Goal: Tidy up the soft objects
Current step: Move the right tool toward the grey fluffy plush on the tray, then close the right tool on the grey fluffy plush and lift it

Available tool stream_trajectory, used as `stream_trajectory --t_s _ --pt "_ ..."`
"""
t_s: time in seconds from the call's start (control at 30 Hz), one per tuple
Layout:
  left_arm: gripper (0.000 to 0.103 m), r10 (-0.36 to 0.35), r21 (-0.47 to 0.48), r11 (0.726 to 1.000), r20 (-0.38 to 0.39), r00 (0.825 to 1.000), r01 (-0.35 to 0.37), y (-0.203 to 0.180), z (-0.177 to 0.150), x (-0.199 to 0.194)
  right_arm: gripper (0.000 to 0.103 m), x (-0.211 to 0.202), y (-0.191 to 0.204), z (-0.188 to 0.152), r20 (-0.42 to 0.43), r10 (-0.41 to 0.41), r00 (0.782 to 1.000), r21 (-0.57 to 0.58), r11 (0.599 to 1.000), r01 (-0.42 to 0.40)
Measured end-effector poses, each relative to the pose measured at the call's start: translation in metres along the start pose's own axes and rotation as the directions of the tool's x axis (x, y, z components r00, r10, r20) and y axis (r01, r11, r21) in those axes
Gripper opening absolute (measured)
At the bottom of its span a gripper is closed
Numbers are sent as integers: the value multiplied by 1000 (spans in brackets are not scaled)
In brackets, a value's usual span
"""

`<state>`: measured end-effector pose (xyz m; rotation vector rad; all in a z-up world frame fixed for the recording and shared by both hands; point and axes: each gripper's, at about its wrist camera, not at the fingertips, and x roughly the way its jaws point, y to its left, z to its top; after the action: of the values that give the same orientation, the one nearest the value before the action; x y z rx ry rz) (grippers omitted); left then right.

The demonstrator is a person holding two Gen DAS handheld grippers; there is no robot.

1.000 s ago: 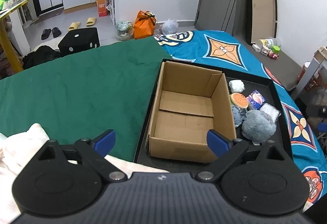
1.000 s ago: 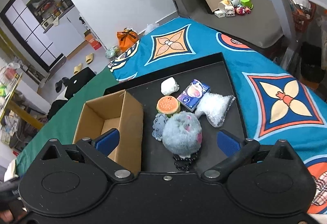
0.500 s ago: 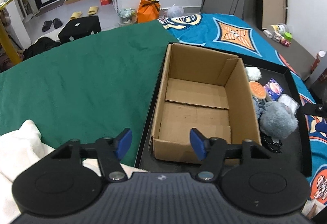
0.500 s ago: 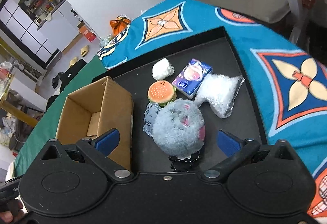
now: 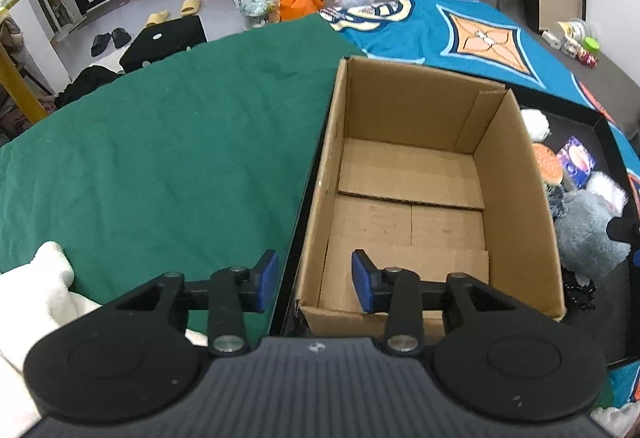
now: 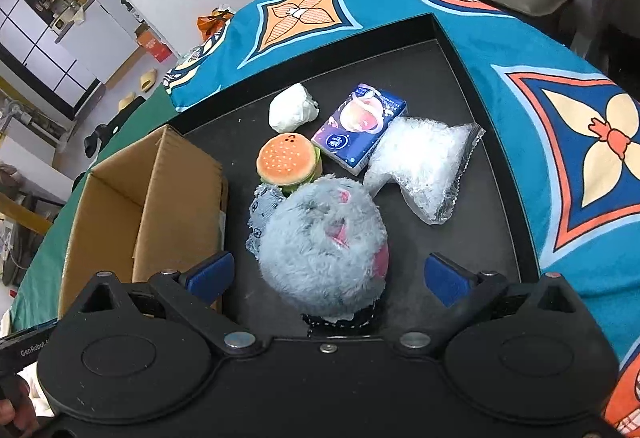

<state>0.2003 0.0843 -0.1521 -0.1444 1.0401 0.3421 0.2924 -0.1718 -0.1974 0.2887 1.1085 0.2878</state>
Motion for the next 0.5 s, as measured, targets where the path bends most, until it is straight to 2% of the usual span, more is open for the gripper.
stream_trajectory --t_s 0.07,0.17,0.23,0.27,0.5 --pt "31 0 3 1000 -6 1000 0 0 0 2 101 3 0 1 6 0 1000 -4 1000 0" --pt "21 -6 6 1000 -6 1000 6 0 0 4 89 8 1 0 4 3 1000 -17 1000 -3" --pt "13 5 15 1000 3 1000 -5 0 -2 3 67 10 0 -1 -13 10 1000 -13 1000 -10" --pt "9 1 14 1000 6 1000 -1 2 -1 2 65 10 0 -2 -15 13 1000 -11 1000 -13" --pt "8 -69 26 997 25 997 68 7 -7 -7 58 -3 11 -4 23 17 1000 -72 997 -15"
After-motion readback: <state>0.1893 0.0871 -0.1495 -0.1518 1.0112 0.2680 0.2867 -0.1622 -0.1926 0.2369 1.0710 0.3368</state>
